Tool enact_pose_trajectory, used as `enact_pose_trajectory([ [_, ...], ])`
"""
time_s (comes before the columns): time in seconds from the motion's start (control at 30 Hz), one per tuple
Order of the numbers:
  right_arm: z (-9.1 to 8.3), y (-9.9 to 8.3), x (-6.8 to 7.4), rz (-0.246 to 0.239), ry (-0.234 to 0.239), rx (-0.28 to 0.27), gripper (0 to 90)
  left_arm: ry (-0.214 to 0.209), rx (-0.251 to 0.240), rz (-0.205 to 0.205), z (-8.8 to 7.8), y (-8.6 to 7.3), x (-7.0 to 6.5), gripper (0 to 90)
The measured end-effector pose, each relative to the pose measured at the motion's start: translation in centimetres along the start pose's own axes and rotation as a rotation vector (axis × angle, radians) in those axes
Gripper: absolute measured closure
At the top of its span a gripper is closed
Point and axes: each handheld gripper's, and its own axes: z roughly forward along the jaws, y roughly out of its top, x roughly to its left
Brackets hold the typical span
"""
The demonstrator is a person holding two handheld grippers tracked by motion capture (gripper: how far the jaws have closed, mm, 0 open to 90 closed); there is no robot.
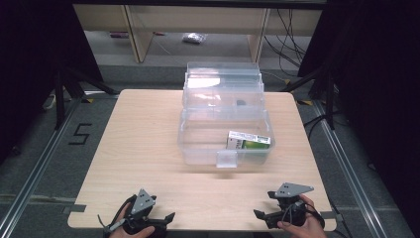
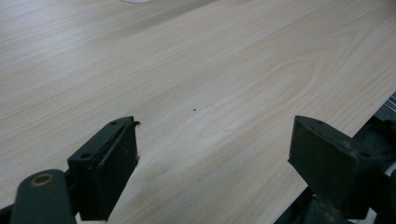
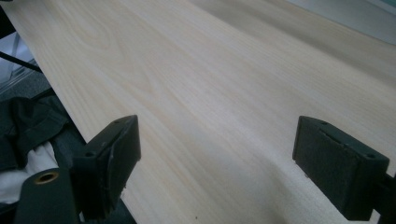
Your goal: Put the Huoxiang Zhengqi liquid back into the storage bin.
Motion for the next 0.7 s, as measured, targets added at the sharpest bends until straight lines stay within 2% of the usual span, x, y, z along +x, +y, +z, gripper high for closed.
enact_pose_trajectory([
  [0.07,0.01,-0.06,0.08,-0.004,0.005,0.001,16.1,-0.001,-0.002,0.001,0.01,-0.02,0.00,14.9],
  [0.1,-0.10,-0.22,0.47,0.021,0.005,0.021,16.1,0.000,0.000,0.000,0.01,-0.01,-0.01,14.9],
  [0.17,-0.08,-0.29,0.26,-0.022,-0.003,0.026,16.2,0.000,0.000,0.001,0.00,0.00,0.01,14.9],
  [0.23,-0.08,-0.36,0.21,-0.027,-0.002,0.031,16.3,0.000,0.000,0.006,-0.02,-0.01,0.03,14.9],
  [0.27,-0.08,-0.37,0.19,-0.025,-0.004,0.031,16.3,-0.001,-0.002,0.004,-0.02,-0.02,0.00,14.9],
  [0.3,-0.15,-0.41,0.49,0.019,-0.002,0.046,16.3,-0.001,-0.002,0.004,-0.02,-0.01,-0.01,14.9],
  [0.33,-0.07,-0.42,0.34,0.000,-0.003,0.042,16.3,-0.003,-0.007,-0.001,0.00,-0.02,-0.06,14.9],
  [0.37,-0.06,-0.45,0.36,0.002,-0.004,0.044,16.3,-0.012,-0.004,0.005,-0.08,-0.01,-0.07,14.9],
  [0.4,0.00,-0.43,0.16,-0.027,-0.003,0.038,16.2,-0.012,-0.004,0.004,-0.07,-0.01,-0.09,14.9],
  [0.47,0.18,-0.49,0.31,-0.021,-0.004,0.024,16.3,-0.011,0.000,0.005,-0.09,0.01,-0.10,14.9],
  [0.5,0.02,-0.39,0.27,-0.038,-0.004,0.043,16.3,-0.012,0.001,0.005,-0.09,0.02,-0.10,14.9],
  [0.7,0.02,-0.40,0.11,-0.045,0.002,0.046,16.3,-0.012,0.001,0.007,-0.09,0.02,-0.11,14.9],
])
